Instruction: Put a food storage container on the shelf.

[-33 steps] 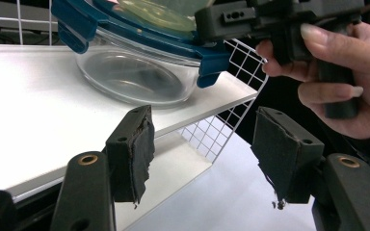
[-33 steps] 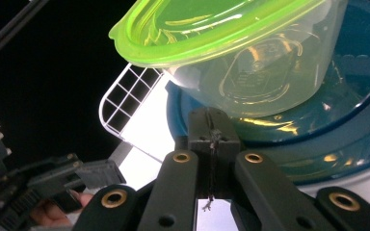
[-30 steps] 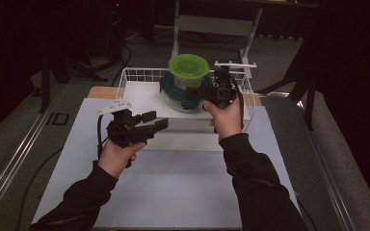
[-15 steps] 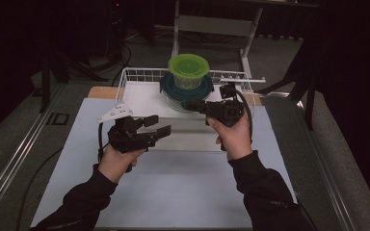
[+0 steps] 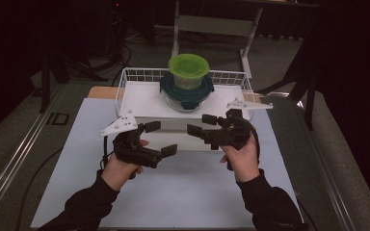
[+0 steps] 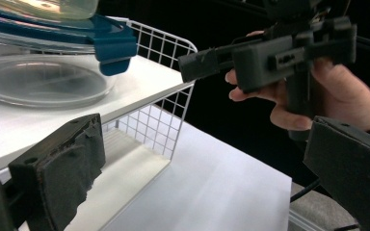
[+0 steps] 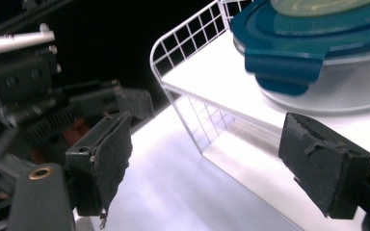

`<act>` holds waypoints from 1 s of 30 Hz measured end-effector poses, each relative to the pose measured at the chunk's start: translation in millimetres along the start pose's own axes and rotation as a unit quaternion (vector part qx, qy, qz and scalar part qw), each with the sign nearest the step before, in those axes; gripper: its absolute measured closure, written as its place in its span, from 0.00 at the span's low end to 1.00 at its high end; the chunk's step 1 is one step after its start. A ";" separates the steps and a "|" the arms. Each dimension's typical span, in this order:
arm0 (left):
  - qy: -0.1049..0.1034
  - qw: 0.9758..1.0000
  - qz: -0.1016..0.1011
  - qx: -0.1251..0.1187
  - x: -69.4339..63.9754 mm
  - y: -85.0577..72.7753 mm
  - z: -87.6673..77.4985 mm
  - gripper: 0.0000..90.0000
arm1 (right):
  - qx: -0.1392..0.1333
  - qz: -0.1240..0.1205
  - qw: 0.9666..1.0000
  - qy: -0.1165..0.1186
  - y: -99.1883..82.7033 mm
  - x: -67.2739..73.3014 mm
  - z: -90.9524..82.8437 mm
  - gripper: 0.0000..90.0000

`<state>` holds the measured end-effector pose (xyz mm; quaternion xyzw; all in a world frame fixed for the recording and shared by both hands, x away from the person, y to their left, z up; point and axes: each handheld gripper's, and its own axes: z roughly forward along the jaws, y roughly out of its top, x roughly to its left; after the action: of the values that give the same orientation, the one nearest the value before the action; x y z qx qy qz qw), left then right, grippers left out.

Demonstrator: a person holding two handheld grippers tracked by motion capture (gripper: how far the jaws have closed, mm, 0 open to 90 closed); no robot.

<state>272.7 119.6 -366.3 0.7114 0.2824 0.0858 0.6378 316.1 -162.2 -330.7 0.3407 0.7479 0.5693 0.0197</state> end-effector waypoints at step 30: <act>-0.002 0.998 0.046 0.052 -16.5 -70.0 -1.2 0.01 | 0.028 -0.011 0.999 -0.010 -105.5 -28.3 -6.1 0.20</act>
<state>238.0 114.1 -429.1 0.7560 0.2525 0.0985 0.5958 283.8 -195.1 -430.0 0.3385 0.7672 0.5442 0.0243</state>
